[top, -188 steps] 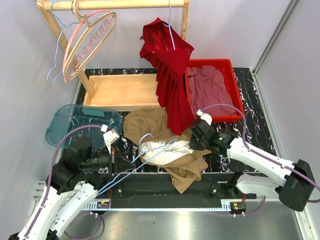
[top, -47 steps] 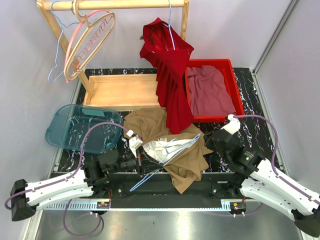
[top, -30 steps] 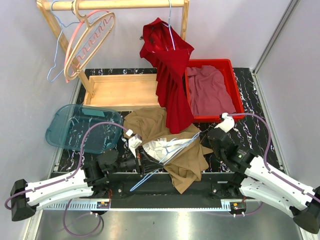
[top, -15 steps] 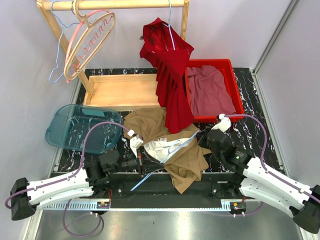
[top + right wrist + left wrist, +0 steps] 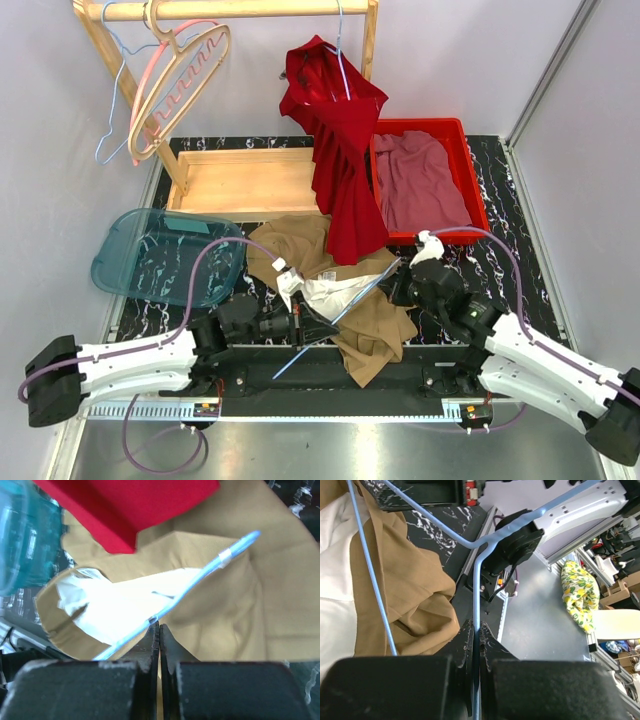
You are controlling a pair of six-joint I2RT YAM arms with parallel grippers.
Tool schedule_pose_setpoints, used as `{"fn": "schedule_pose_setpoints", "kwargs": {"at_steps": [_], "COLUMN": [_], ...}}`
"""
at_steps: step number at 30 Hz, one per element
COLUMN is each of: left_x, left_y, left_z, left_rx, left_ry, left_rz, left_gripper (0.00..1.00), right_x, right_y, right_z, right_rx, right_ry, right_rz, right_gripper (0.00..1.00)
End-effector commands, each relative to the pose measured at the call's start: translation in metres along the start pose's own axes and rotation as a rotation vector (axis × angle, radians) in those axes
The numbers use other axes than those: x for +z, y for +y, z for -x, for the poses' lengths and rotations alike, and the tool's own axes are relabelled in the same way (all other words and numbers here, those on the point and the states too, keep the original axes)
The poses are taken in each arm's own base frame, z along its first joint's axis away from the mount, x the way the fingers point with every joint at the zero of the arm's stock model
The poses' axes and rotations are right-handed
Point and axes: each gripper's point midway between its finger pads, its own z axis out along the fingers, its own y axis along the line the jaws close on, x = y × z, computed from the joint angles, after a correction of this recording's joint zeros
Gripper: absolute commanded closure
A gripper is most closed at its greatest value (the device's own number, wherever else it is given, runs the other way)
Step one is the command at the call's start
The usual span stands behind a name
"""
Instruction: Place the skirt on the hanger
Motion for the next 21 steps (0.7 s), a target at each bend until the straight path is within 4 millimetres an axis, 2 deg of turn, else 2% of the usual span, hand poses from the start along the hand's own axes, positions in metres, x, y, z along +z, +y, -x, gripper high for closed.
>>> {"fn": "schedule_pose_setpoints", "kwargs": {"at_steps": [1,2,3,5,6,8,11,13,14,15,17,21], "left_x": [0.008,0.008,0.008,0.007,0.006,0.004,-0.001,-0.005,-0.006,-0.007,-0.01,-0.013], "left_y": [-0.025,-0.024,-0.022,-0.022,-0.023,-0.023,-0.026,-0.028,-0.028,-0.028,-0.031,-0.033], "left_z": [0.039,0.039,0.038,0.038,0.038,0.037,0.038,0.038,0.039,0.037,0.04,0.038], "left_rx": [0.06,0.061,0.06,0.061,0.062,0.059,0.058,0.058,0.058,0.057,0.057,0.049], "left_ry": [-0.118,-0.119,-0.118,-0.116,-0.116,-0.11,-0.118,-0.12,-0.125,-0.119,-0.131,-0.12], "left_rz": [-0.075,-0.069,-0.063,-0.058,-0.061,-0.061,-0.071,-0.075,-0.074,-0.072,-0.081,-0.087], "left_gripper": [1.0,1.0,1.0,1.0,1.0,1.0,1.0,1.0,1.0,1.0,1.0,1.0], "right_x": [-0.024,-0.033,-0.04,-0.056,-0.061,-0.066,-0.062,-0.056,-0.05,-0.047,-0.04,-0.036], "right_y": [-0.005,-0.009,-0.025,-0.033,-0.042,-0.047,-0.051,-0.047,-0.043,-0.041,-0.037,-0.033], "right_z": [0.026,0.035,0.04,0.054,0.057,0.061,0.057,0.056,0.057,0.056,0.059,0.07], "right_rx": [0.017,0.03,0.041,0.073,0.076,0.088,0.092,0.089,0.079,0.064,0.055,0.042], "right_ry": [-0.064,-0.104,-0.138,-0.206,-0.229,-0.252,-0.238,-0.229,-0.225,-0.218,-0.229,-0.281], "right_rz": [-0.077,-0.092,-0.167,-0.205,-0.25,-0.272,-0.303,-0.293,-0.28,-0.27,-0.262,-0.25], "right_gripper": [1.0,1.0,1.0,1.0,1.0,1.0,0.98,0.88,0.78,0.75,0.75,0.88]}}
